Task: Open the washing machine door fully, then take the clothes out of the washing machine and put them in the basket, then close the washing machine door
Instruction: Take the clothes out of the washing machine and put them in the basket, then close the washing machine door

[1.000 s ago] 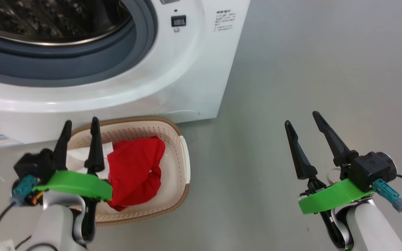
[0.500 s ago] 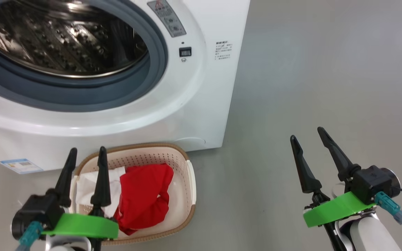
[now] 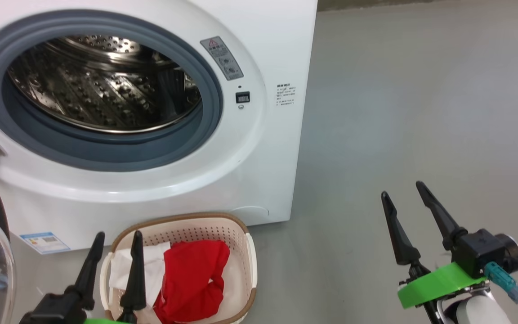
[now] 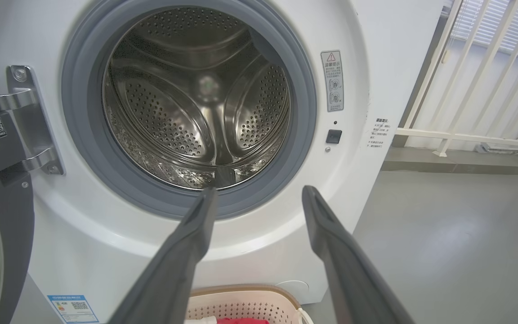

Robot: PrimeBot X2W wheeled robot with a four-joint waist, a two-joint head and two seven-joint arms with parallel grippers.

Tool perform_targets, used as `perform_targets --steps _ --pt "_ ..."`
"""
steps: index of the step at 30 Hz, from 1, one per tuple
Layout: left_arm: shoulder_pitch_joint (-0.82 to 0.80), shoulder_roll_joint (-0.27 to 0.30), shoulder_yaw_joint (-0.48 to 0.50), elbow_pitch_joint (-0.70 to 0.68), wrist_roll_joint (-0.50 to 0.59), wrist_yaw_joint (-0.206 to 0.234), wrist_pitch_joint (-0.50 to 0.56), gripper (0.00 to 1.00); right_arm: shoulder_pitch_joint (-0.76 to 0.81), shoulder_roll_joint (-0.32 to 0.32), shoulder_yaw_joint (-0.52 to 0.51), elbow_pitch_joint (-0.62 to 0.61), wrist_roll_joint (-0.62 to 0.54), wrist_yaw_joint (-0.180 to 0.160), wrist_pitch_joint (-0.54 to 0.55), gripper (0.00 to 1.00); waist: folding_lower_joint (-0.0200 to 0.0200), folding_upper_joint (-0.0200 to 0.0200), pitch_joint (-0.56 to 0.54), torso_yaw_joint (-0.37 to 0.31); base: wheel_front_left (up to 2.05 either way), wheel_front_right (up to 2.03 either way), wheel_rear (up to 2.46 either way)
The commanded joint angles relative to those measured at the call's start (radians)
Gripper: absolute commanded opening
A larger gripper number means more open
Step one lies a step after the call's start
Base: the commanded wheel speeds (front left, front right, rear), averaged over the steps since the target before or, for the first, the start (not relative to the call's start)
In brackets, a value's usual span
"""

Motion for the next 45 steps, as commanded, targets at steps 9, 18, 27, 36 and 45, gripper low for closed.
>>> perform_targets --steps 9,18,27,36,45 --pt "0.084 0.025 0.043 -0.071 -0.005 0.028 0.016 1.00 0.062 -0.001 0.005 -0.024 -0.009 0.005 -0.006 1.00 0.0000 0.0000 -0.104 -0.024 0.00 0.00 0.00" --pt "0.108 0.035 0.053 -0.077 -0.005 0.046 0.019 1.00 0.079 -0.001 0.002 -0.027 -0.004 0.005 -0.006 1.00 0.0000 0.0000 -0.126 -0.031 0.00 0.00 0.00" --pt "0.114 0.039 0.055 -0.082 -0.009 0.058 0.018 1.00 0.088 -0.001 0.000 -0.037 -0.009 0.005 -0.006 1.00 0.0000 0.0000 -0.126 -0.030 0.00 0.00 0.00" --pt "0.116 0.044 0.051 -0.094 -0.010 0.065 0.014 1.00 0.086 -0.001 0.001 -0.034 -0.008 0.005 -0.006 1.00 0.0000 0.0000 -0.121 -0.027 -0.69 0.69 0.00" --pt "0.112 0.053 0.043 -0.095 -0.013 0.064 0.016 1.00 0.085 -0.001 0.004 -0.032 -0.002 0.005 -0.006 1.00 0.0000 0.0000 -0.110 -0.022 -1.70 1.70 0.00"
